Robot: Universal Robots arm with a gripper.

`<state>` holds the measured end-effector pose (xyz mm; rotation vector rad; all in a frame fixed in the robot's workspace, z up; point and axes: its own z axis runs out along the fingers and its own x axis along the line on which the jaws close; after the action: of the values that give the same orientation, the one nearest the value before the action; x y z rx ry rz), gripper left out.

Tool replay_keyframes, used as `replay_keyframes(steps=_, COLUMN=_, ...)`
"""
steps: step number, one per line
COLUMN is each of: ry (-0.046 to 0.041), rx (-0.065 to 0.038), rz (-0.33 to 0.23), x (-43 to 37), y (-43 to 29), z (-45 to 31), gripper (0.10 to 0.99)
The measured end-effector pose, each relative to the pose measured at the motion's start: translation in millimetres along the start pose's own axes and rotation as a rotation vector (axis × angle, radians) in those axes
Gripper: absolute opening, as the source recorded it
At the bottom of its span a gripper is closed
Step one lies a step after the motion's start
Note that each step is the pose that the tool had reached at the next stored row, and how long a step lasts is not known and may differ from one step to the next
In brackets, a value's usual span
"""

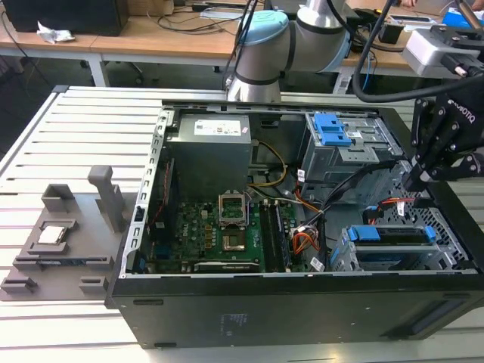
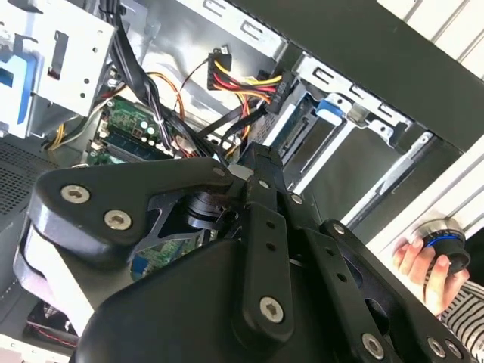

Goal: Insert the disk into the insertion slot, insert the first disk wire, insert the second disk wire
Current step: 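Insert the first disk wire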

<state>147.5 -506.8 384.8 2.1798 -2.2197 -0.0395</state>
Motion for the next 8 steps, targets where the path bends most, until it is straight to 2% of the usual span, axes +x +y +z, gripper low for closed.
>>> replay_keyframes(steps=8, ry=-0.0001, rx=0.0, rz=0.0, x=-5.9, y=-3.8, z=2.6, gripper=0.106)
